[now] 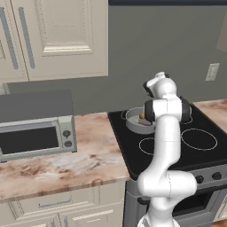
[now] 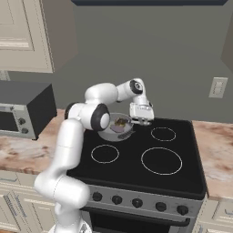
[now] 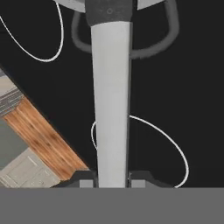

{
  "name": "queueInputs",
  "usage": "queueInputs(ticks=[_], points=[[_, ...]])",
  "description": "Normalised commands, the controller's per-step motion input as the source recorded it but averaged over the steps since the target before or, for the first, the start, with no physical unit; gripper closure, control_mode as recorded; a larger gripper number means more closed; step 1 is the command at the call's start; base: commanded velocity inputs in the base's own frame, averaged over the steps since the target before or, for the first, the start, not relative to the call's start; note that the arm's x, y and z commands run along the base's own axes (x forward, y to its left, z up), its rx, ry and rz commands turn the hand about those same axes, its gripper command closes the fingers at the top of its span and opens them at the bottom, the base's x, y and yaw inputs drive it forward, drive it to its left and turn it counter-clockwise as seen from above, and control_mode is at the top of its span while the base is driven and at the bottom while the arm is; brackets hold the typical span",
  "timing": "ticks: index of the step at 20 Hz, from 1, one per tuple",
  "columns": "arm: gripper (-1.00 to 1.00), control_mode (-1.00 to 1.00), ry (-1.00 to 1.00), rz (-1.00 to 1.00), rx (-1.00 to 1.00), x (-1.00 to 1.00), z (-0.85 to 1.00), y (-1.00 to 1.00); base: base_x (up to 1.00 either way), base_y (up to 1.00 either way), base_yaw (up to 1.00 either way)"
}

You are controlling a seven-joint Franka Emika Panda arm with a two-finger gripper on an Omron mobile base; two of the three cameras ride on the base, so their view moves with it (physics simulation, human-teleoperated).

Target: Put the eggplant and squash in the pot. Retrieve the spatula and lightly stir the vegetables in the pot.

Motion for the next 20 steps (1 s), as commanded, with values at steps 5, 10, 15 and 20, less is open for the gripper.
queueInputs(ticks=[5, 10, 15, 20], points=[[1.00, -1.00, 0.07, 0.00, 0.00, -0.65, 0.00, 0.00, 0.00, 0.00, 0.00], [1.00, -1.00, 0.09, 0.00, 0.00, -0.59, 0.00, 0.00, 0.00, 0.00, 0.00], [1.00, -1.00, 0.02, 0.00, -0.01, -0.24, 0.11, 0.00, 0.00, 0.00, 0.00], [1.00, -1.00, -0.04, -0.01, -0.02, 0.25, 0.30, 0.00, 0.00, 0.00, 0.00]])
